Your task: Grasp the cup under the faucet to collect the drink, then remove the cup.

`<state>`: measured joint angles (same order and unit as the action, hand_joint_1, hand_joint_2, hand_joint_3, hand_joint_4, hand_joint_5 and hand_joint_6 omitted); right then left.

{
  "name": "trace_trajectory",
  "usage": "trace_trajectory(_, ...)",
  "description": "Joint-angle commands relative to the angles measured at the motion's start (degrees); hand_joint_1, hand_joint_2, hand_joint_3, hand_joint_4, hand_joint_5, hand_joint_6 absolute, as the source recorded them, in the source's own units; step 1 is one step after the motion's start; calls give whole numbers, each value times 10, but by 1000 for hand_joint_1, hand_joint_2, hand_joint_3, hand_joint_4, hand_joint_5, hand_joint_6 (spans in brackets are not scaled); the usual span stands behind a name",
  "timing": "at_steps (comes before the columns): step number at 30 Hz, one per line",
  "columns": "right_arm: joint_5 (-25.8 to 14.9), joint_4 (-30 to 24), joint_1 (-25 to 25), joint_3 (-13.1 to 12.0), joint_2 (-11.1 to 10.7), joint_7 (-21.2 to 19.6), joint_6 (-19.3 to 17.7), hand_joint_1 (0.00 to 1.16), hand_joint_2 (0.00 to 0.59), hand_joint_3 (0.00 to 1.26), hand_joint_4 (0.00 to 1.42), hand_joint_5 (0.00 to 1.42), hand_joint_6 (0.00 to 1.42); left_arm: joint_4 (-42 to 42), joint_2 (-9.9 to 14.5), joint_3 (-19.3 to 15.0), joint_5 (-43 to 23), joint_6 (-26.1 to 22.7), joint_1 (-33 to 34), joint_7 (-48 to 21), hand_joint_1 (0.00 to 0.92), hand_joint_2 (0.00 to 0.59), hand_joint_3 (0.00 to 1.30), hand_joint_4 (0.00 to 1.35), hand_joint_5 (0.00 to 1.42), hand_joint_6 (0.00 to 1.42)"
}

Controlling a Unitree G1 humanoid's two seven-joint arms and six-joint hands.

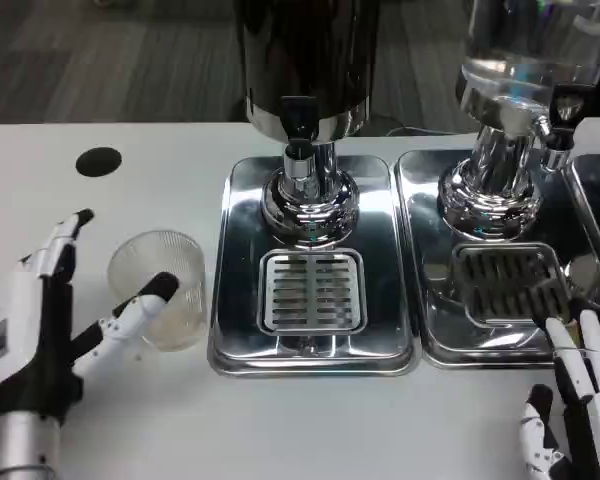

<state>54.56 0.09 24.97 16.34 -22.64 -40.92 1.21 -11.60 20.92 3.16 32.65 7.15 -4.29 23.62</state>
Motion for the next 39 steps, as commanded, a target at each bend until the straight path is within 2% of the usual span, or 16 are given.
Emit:
trace_trajectory(1, -7, 2, 7, -8, -3, 3, -9, 59, 559, 124, 0, 0, 0, -21, 5, 9, 10, -37, 43, -31, 0, 17, 130, 0, 153, 124)
trace_trajectory(12, -11, 9, 8, -9, -2, -1, -17, 58, 555, 137, 0, 0, 0, -17, 5, 51, 54, -84, 61, -38, 29, 22, 137, 0, 165, 158)
trace_trajectory(20, -11, 9, 9, -9, -2, -1, -17, 57, 555, 150, 0, 0, 0, -19, 6, 57, 66, -95, 46, -26, 122, 38, 178, 0, 216, 240)
trace_trajectory(24, -11, 9, 9, -9, -2, -1, -17, 57, 555, 157, 0, 0, 0, -15, 1, 54, 70, -108, 50, -27, 200, 54, 207, 35, 268, 314)
trace_trajectory(26, -22, 23, 5, -13, -6, -6, -32, 57, 555, 169, 0, 0, 0, -13, -2, 54, 70, -116, 55, -28, 226, 56, 219, 57, 295, 355)
trace_trajectory(33, -32, 40, 5, -23, -7, -16, -58, 56, 555, 176, 0, 0, 0, -29, -4, 60, 65, -127, 82, -41, 216, 51, 220, 63, 324, 400)
trace_trajectory(39, -41, 48, 7, -32, -7, -18, -71, 56, 555, 183, 0, 0, 0, -57, -11, 83, 69, -130, 105, -44, 227, 56, 270, 134, 401, 469)
